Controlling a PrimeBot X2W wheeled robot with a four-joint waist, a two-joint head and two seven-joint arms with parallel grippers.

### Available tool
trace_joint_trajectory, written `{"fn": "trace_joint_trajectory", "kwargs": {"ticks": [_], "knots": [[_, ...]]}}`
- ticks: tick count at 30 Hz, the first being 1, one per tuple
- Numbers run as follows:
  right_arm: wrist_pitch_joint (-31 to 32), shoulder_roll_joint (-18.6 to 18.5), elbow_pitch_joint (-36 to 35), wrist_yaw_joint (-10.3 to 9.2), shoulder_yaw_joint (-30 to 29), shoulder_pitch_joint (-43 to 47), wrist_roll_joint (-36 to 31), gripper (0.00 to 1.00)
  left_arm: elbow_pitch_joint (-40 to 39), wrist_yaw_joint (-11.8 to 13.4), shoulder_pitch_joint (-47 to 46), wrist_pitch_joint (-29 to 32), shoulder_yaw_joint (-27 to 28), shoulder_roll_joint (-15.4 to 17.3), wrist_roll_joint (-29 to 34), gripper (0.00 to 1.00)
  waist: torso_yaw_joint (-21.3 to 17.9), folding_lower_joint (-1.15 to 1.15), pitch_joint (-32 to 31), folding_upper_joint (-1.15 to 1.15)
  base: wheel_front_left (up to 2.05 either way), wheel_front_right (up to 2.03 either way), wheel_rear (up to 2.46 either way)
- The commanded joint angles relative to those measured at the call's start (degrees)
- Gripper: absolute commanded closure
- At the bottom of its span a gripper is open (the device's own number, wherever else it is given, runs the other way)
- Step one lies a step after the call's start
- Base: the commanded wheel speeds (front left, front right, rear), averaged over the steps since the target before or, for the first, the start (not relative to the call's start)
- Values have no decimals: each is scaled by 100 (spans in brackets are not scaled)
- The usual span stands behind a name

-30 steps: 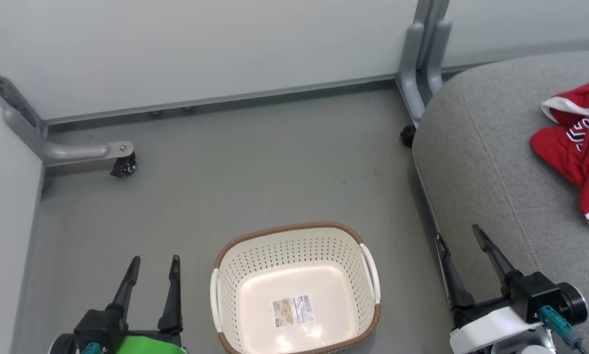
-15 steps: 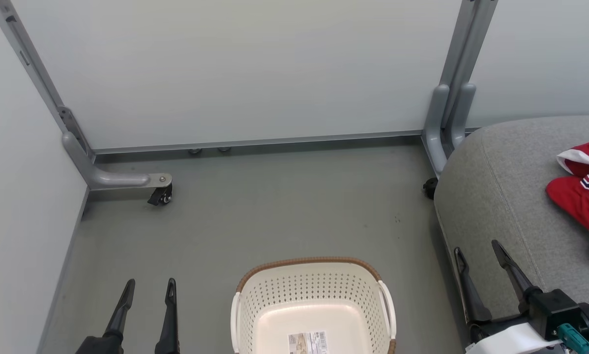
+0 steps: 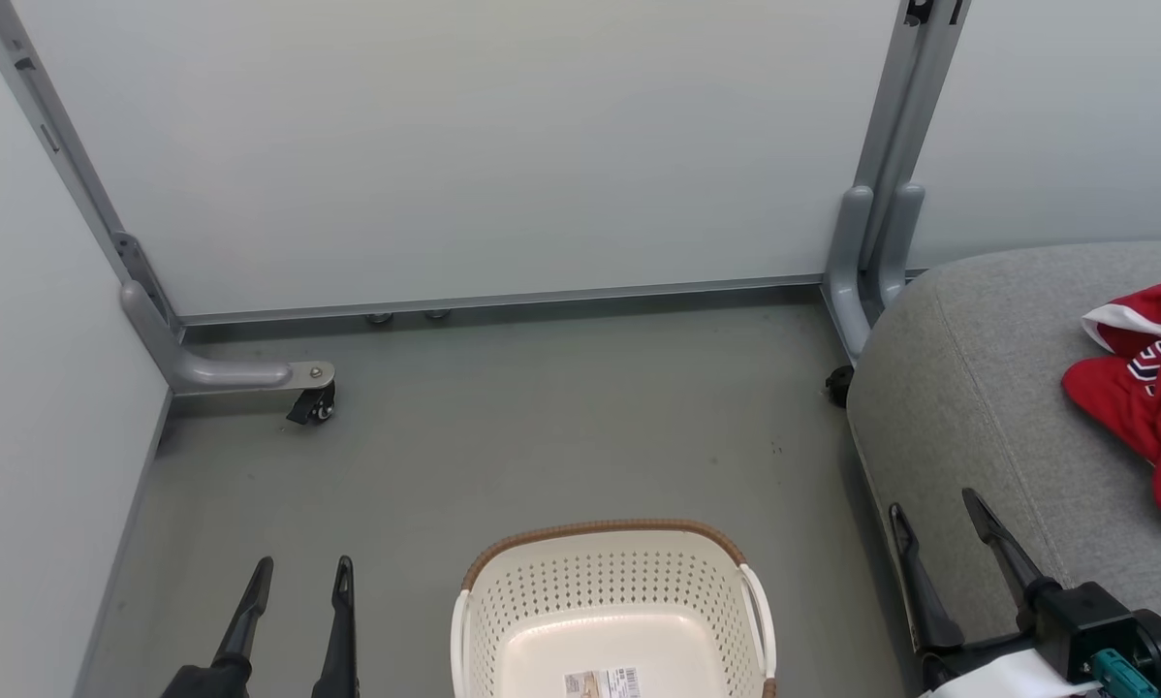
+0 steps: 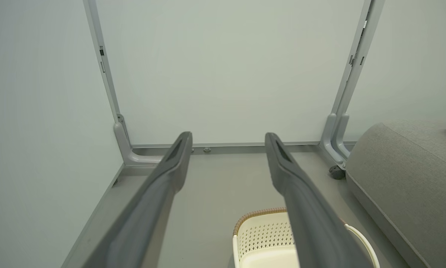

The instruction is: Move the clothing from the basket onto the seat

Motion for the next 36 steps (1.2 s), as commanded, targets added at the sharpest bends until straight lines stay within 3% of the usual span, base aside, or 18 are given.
{"fn": "trace_joint_trajectory", "kwargs": {"ticks": [1, 2, 3, 7, 36], "knots": [[-3, -24, -1, -8, -4, 71, -30, 0, 37, -13, 21, -1, -39, -9, -10, 0, -2, 0, 2, 44, 0, 0, 0], [-3, -24, -3, -8, -4, 80, -34, 0, 51, -13, 25, -1, -57, -9, 13, 0, 0, 0, 1, 44, 0, 0, 0], [0, 11, 54, 0, 6, 23, -10, 100, 107, 1, 2, 1, -67, -3, 18, 100, -1, 0, 1, 0, 0, 0, 0], [14, 49, 255, 0, 26, 65, 44, 100, 299, 3, 6, 7, -89, -4, -34, 100, -4, 0, 3, 0, 0, 0, 0], [662, -106, 625, -2, -74, -476, 3348, 100, 478, 4, -613, 622, 52, 158, -3279, 100, -137, 0, 133, 11, 0, 0, 0]]}}
